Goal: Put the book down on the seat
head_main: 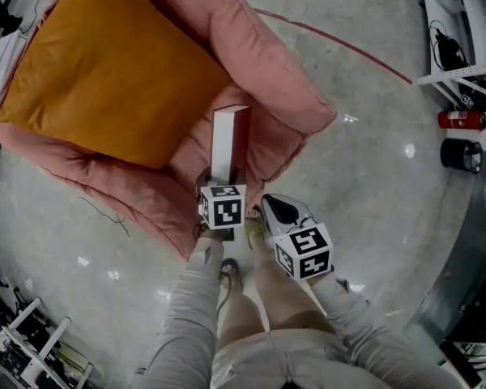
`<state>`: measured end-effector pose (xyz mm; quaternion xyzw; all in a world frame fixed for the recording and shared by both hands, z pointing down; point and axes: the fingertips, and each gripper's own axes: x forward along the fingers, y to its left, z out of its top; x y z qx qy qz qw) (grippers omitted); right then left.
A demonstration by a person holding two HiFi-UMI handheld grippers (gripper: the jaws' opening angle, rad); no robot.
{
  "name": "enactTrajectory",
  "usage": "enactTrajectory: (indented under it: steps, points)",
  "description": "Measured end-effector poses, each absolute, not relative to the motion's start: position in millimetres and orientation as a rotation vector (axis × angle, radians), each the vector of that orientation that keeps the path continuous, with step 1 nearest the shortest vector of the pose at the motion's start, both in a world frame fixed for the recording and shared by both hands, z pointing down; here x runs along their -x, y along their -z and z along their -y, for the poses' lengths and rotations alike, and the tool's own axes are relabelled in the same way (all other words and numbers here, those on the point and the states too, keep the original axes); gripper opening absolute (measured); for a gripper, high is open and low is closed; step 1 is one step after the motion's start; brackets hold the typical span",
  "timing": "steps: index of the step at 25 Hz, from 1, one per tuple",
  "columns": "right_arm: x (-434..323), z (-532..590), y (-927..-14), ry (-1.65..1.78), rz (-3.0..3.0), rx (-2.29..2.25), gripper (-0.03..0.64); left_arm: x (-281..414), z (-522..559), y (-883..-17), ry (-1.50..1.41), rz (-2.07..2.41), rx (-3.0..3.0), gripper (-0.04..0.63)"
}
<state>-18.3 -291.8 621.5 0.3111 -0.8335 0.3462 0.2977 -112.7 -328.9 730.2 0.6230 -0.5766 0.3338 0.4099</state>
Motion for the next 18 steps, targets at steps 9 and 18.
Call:
enactTrajectory:
  steps: [9, 18]
  points:
    - [13.4, 294.0, -628.9, -0.94, 2.2, -0.848, 0.0, 107.9, 338.1, -757.8, -0.9, 1.39, -1.539, 0.256]
    - [14.4, 290.7, -623.5, -0.944, 2.203, -0.855, 0.0, 110.5, 350.1, -749.6, -0.889, 1.432, -1.584, 0.271]
